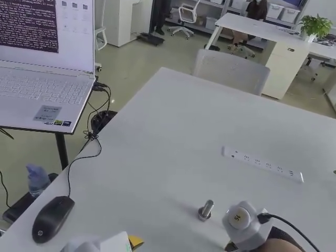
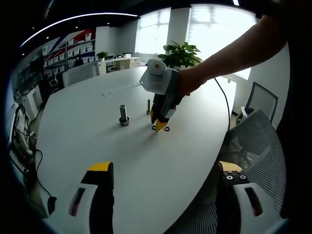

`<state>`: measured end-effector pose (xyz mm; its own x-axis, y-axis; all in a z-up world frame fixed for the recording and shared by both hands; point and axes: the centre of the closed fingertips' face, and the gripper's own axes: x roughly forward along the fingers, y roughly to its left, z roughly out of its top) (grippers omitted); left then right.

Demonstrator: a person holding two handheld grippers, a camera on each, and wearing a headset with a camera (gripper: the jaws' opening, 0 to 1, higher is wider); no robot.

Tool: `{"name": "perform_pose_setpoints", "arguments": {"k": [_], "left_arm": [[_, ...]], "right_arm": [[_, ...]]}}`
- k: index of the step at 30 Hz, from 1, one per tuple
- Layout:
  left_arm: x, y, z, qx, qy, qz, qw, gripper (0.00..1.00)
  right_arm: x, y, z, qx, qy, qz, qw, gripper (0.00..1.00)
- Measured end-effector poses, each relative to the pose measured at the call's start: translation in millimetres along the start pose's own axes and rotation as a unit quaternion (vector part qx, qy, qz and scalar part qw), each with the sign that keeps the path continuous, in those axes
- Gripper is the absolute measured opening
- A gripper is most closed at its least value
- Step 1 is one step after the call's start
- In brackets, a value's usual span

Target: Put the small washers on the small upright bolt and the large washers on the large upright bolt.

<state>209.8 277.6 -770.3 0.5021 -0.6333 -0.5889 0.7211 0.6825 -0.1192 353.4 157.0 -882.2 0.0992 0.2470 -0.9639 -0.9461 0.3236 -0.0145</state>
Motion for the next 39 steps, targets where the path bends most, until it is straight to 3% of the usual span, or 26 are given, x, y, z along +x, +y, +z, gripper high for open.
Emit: {"name": "perform_pose_setpoints", "arguments": {"k": [9, 16, 39], "left_arm": [[-0.4, -0.4, -0.3, 0.0, 0.001, -0.002, 1.0, 0.85], [-2.3, 0.4, -0.8, -0.001, 0.001, 0.0, 1.0, 0.85], [-6.2, -4.0, -5.4, 0.001, 0.008, 0.002, 1.0, 0.82]], "right_arm": [[-0.8, 1.8, 0.2, 0.003, 0.006, 0.0, 1.0, 0.22], [0.3, 4.1, -0.3, -0.016, 0.014, -0.001, 0.9998, 0.15], [0.2, 4.8, -0.8, -0.018, 0.023, -0.004, 0.9996, 0.14]]}}
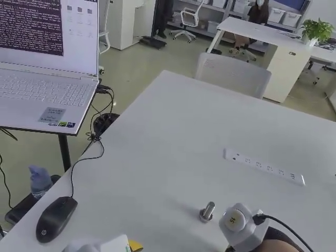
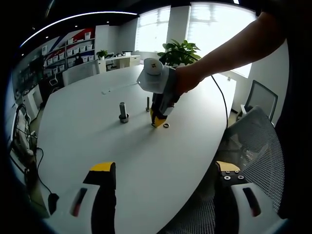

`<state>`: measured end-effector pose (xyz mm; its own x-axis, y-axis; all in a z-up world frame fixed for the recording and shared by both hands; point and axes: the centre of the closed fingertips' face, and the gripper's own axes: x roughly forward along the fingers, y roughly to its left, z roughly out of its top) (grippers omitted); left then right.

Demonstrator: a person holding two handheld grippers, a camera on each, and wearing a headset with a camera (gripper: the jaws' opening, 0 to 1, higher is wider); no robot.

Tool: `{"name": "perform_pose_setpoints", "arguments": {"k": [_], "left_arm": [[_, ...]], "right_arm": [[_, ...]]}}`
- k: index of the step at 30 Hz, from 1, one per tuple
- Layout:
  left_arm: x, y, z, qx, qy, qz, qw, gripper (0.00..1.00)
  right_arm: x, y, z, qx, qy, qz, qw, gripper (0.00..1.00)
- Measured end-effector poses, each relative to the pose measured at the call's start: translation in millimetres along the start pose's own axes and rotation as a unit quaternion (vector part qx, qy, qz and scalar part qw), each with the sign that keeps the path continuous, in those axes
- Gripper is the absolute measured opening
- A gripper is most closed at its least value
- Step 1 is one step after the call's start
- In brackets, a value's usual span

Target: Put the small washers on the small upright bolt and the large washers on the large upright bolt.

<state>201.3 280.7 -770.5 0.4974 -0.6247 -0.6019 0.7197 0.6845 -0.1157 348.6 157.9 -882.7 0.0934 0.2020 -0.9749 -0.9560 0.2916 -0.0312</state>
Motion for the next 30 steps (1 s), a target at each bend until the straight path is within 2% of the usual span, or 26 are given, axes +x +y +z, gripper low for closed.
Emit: {"name": "perform_pose_setpoints", "arguments": {"k": [12, 21, 30], "left_arm": [[-2.1, -0.5, -0.7, 0.002, 0.002, 0.0, 1.0, 0.82], [-3.3, -2.0, 4.1, 0.01, 0.003, 0.0, 0.9999, 0.82], [-4.1, -3.1, 7.1, 0.014, 0.004, 0.001, 0.9999, 0.82]], "right_arm": [[-4.9, 0.0, -1.4, 0.012, -0.004, 0.006, 0.9999, 0.13], [-22.5, -5.3, -1.0, 0.025, -0.015, 0.01, 0.9995, 0.13], [-30.5, -7.8, -15.2, 0.037, -0.009, 0.01, 0.9992, 0.13]]}}
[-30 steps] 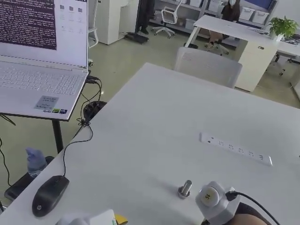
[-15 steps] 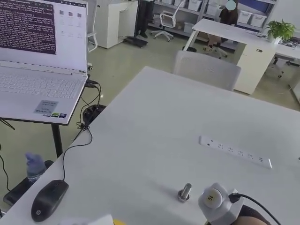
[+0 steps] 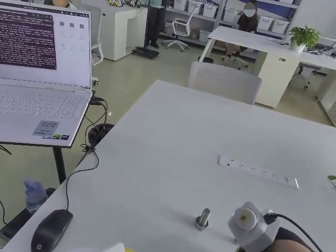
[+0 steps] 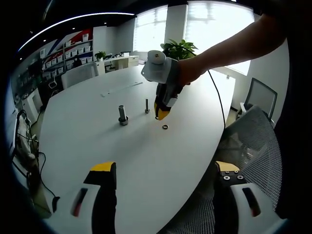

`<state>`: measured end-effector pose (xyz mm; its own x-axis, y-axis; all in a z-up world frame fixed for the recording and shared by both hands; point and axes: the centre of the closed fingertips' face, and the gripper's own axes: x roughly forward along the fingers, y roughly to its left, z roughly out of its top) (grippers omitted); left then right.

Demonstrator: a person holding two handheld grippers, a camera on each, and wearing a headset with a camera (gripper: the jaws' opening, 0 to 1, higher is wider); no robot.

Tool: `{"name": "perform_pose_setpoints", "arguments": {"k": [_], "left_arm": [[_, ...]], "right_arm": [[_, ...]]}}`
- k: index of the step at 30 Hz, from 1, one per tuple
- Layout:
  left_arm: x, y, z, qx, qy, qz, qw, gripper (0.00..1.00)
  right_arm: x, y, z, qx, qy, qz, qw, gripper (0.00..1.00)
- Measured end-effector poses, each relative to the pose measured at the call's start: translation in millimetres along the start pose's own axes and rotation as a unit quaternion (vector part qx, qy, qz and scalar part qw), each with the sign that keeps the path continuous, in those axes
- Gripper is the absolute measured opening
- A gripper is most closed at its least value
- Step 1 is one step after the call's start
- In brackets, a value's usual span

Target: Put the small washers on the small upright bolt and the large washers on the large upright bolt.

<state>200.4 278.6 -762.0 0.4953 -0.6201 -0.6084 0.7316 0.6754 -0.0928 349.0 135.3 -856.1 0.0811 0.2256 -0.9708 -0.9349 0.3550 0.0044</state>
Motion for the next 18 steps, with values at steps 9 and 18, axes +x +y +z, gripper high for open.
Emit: {"name": "perform_pose_setpoints", "arguments": {"k": [9, 18], "left_arm": [[-0.7, -4.4, 3.8, 0.005, 0.001, 0.0, 1.0, 0.81], [0.0, -7.3, 4.0, 0.008, 0.003, 0.001, 1.0, 0.81]], "right_arm": [[-14.4, -16.1, -10.3, 0.001, 0.001, -0.013, 0.9999, 0.13], [-26.6, -37.8, -14.2, 0.004, 0.001, -0.029, 0.9996, 0.13]]}}
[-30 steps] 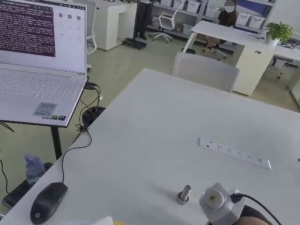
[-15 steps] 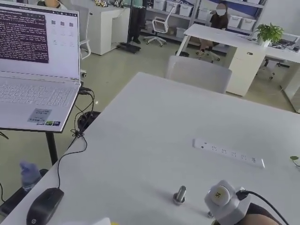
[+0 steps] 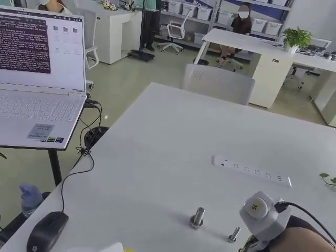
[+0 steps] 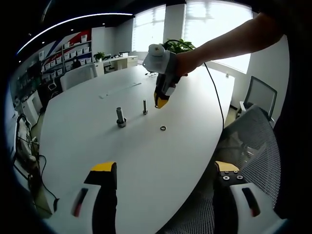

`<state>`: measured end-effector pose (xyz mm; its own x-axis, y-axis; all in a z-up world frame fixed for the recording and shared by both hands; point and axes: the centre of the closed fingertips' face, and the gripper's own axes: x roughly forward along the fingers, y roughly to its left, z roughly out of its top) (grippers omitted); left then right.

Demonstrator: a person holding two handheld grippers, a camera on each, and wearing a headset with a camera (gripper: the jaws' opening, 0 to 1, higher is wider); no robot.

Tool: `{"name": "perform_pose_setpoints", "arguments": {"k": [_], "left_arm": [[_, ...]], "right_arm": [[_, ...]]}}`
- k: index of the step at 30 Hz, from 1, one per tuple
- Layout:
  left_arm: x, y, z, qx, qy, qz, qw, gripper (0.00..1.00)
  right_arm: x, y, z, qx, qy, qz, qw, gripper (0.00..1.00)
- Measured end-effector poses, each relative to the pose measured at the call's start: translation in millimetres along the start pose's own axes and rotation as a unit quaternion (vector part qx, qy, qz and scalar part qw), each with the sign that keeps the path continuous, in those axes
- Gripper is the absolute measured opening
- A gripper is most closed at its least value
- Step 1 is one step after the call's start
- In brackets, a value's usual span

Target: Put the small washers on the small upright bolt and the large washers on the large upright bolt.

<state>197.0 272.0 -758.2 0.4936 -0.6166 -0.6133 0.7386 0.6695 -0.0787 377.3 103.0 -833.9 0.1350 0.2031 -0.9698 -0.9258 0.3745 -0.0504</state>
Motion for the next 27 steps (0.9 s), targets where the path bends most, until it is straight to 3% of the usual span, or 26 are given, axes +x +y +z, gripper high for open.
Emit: {"name": "perform_pose_setpoints", "arguments": {"k": [13, 27], "left_arm": [[1.0, -4.3, -1.3, -0.005, 0.0, 0.0, 1.0, 0.8], [2.4, 3.3, 0.3, -0.015, -0.009, 0.004, 0.9998, 0.84]], "right_arm": [[-7.4, -19.8, 11.9, 0.01, -0.013, -0.013, 0.9998, 0.13], [-13.6, -37.9, 26.2, 0.003, -0.024, -0.017, 0.9996, 0.13]]}}
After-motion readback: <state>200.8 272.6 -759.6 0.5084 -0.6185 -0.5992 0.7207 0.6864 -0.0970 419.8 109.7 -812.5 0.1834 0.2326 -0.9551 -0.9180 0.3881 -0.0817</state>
